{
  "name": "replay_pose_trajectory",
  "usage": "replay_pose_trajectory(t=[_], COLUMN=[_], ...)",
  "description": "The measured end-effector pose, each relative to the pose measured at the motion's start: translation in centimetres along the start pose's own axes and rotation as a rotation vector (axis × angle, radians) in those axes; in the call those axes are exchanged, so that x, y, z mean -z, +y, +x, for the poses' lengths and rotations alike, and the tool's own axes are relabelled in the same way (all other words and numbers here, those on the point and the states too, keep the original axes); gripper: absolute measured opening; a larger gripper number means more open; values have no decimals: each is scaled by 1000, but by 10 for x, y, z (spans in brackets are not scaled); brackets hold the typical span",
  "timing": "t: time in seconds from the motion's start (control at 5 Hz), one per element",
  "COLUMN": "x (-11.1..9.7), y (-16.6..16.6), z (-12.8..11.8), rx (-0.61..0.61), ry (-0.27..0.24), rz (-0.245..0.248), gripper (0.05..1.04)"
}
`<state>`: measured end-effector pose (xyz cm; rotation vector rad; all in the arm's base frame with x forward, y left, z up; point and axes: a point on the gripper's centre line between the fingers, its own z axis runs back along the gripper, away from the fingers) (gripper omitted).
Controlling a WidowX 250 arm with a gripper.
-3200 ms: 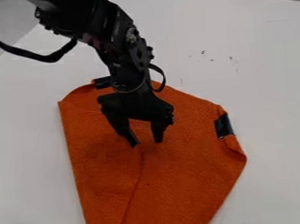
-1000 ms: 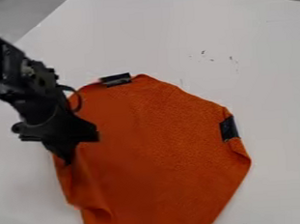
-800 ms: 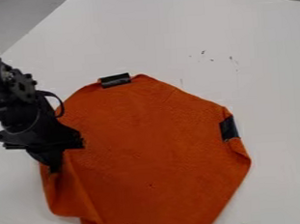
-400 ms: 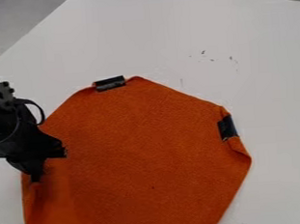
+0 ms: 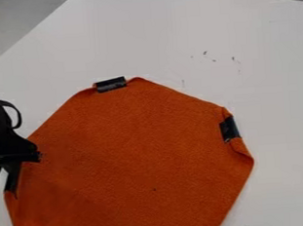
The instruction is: Unfold the cloth from right to left
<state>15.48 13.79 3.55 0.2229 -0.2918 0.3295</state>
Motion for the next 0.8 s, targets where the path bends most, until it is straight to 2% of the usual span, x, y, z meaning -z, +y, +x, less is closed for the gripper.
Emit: replay_pose_trajectory(t=[0.2, 0.4, 0.6, 0.8], x=[-3, -12, -16, -18], y=[18, 27, 13, -10], z=[3, 18, 31, 42], rx=[33, 84, 163, 179], ry=[5, 9, 2, 24], rz=[61, 77, 15, -53], gripper=[773, 995, 1003, 1000])
